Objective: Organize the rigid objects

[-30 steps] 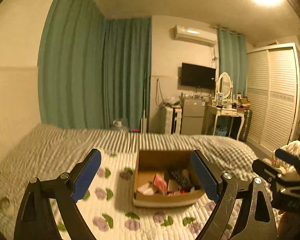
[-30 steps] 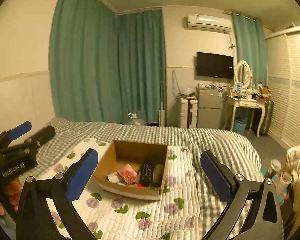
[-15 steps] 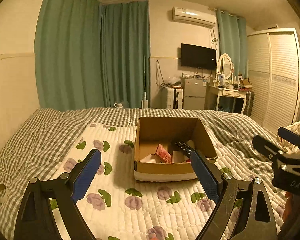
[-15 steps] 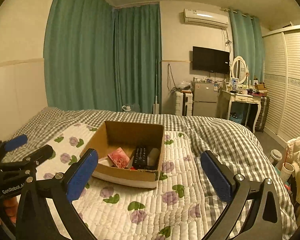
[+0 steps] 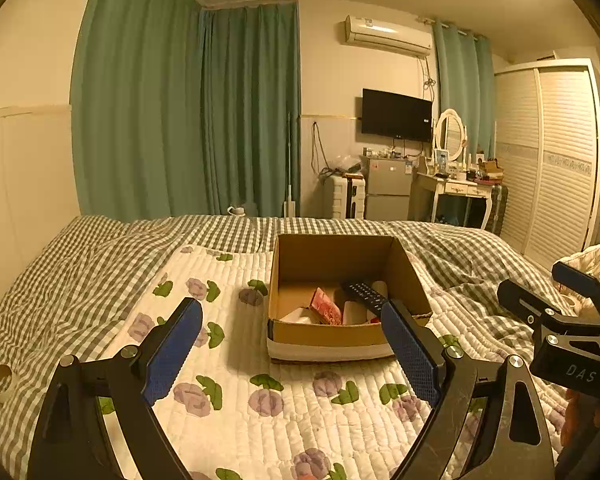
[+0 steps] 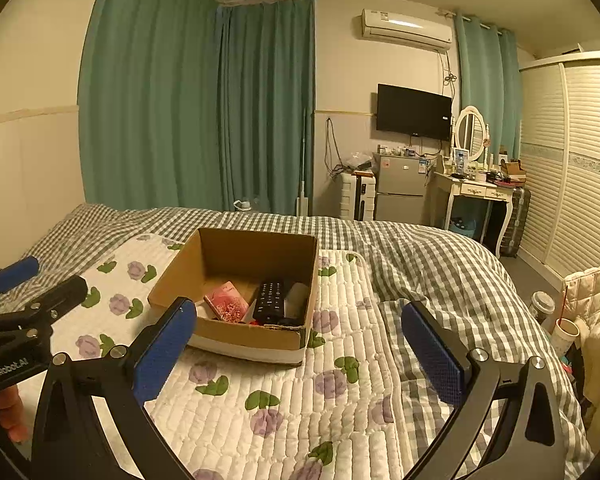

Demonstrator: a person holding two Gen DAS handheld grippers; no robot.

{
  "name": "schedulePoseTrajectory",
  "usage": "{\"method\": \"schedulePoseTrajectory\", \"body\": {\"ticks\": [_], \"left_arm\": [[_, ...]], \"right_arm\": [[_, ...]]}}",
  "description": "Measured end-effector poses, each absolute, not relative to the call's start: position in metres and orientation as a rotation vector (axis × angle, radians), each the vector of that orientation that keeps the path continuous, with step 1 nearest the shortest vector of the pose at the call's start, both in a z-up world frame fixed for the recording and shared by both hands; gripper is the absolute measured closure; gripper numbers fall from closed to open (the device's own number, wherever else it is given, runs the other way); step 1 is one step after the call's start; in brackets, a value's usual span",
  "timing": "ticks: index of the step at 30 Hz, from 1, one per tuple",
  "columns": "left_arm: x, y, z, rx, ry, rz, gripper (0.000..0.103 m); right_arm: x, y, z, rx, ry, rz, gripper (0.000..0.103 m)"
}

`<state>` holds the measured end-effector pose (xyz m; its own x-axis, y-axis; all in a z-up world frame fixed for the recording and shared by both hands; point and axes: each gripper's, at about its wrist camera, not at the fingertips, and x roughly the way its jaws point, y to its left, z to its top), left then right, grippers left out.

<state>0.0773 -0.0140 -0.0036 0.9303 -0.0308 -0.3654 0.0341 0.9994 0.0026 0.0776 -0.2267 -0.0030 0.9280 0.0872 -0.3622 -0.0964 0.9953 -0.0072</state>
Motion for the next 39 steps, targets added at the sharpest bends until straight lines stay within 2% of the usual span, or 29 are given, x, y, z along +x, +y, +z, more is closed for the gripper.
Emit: {"method": "schedulePoseTrajectory", "body": {"ticks": [39], "left_arm": [[0.0839,-0.0117,-0.0121,0.039,0.402,-0.026,0.010]], "right_arm": [[0.0853,-0.2228,-0.0110,-0.058,0.403,0.073,0.000]]}}
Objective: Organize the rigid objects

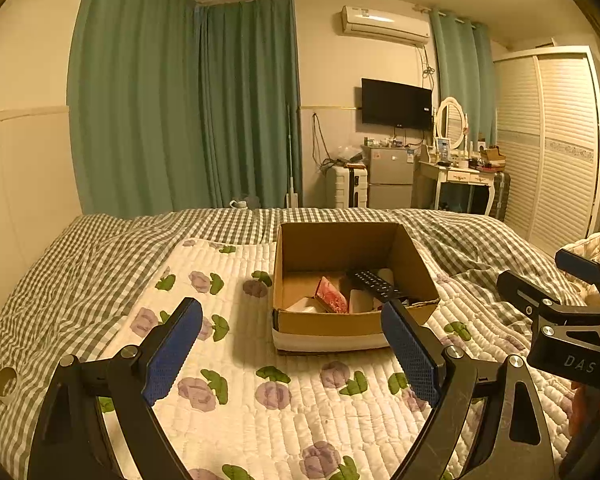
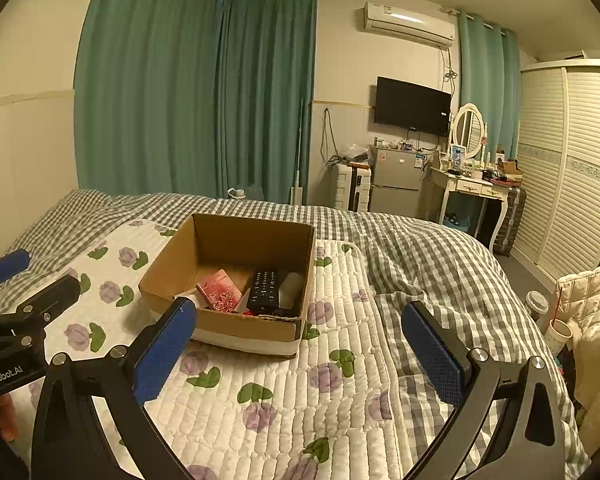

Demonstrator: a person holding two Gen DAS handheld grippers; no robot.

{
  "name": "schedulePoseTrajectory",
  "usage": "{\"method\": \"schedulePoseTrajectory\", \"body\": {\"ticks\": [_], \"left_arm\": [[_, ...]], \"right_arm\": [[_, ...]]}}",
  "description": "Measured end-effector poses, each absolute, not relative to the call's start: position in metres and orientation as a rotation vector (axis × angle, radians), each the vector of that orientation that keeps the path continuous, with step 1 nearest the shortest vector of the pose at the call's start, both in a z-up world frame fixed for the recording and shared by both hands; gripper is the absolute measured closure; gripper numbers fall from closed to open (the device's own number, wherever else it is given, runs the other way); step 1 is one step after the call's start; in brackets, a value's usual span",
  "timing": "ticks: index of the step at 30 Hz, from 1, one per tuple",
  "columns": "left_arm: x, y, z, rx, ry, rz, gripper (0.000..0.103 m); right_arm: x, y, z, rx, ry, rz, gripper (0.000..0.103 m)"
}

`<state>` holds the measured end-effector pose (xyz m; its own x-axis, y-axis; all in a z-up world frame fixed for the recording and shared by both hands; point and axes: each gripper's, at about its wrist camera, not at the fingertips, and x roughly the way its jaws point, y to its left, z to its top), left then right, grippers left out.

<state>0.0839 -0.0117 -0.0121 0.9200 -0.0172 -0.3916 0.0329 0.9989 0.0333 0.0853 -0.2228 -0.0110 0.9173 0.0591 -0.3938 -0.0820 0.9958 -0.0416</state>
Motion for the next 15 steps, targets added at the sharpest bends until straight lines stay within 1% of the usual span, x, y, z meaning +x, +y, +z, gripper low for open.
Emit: {"method": "schedulePoseTrajectory", "body": {"ticks": [15], "left_arm": [[0.0837,-0.0117,-0.0125,0.042,0.401,-0.025,0.010]], "right_arm": [[0.0854,-0.2210,-0.0151,-0.056,0.412,0.076,0.000]]}}
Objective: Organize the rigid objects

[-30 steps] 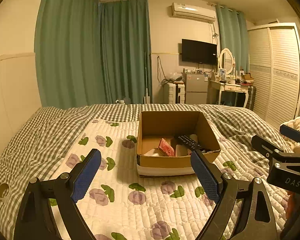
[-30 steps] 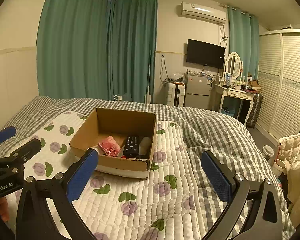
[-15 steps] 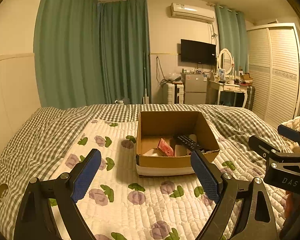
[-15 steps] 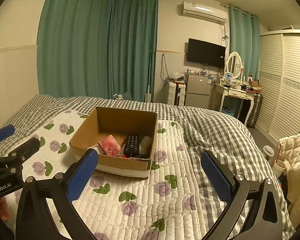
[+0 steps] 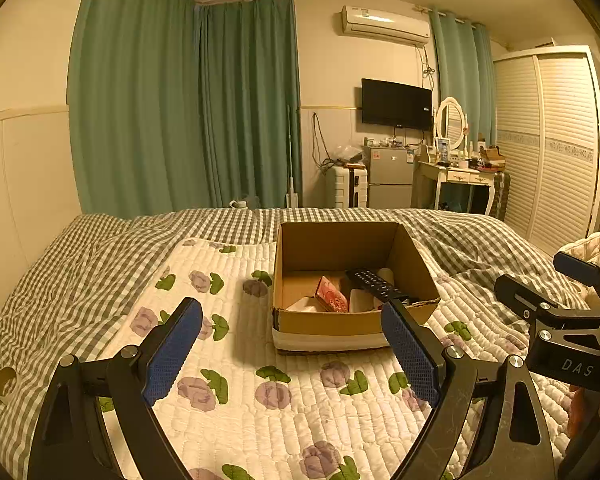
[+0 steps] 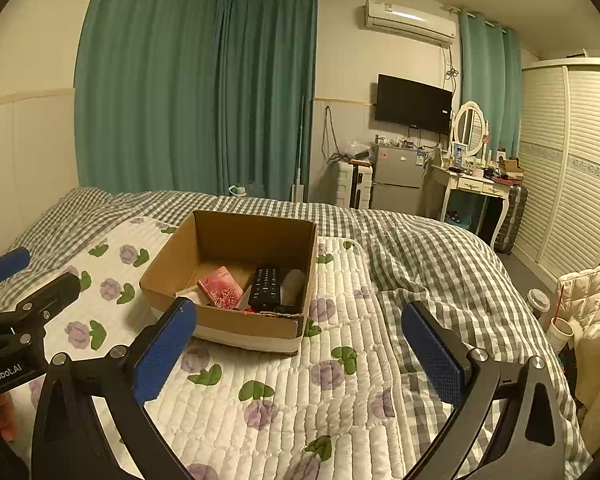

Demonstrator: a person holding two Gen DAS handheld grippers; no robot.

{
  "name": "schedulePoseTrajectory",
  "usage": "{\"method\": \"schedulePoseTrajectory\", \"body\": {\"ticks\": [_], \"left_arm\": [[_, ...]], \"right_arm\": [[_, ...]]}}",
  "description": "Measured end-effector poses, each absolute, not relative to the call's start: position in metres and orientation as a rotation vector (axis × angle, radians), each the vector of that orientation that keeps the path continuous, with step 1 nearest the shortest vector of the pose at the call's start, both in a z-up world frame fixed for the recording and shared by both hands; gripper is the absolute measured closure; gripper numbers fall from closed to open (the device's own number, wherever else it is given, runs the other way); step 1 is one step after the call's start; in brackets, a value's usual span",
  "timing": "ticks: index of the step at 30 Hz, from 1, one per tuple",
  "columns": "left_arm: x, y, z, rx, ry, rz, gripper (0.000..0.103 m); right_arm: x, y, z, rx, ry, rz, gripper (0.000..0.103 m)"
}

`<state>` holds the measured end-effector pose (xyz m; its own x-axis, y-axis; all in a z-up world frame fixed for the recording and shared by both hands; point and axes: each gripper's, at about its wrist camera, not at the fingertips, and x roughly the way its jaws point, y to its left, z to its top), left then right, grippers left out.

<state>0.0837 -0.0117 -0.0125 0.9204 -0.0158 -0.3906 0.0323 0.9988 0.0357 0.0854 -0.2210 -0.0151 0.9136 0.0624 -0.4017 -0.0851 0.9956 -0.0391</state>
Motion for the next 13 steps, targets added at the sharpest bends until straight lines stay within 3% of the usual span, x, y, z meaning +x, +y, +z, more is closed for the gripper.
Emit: {"method": "schedulePoseTrajectory", "body": {"ticks": [13], "left_arm": [[0.0809,-0.0139,-0.0140,0.057,0.402,-0.025,0.010]], "right_arm": [[0.0855,-0.2198,-0.0162,-0.057,0.419,0.076,0.000]]}}
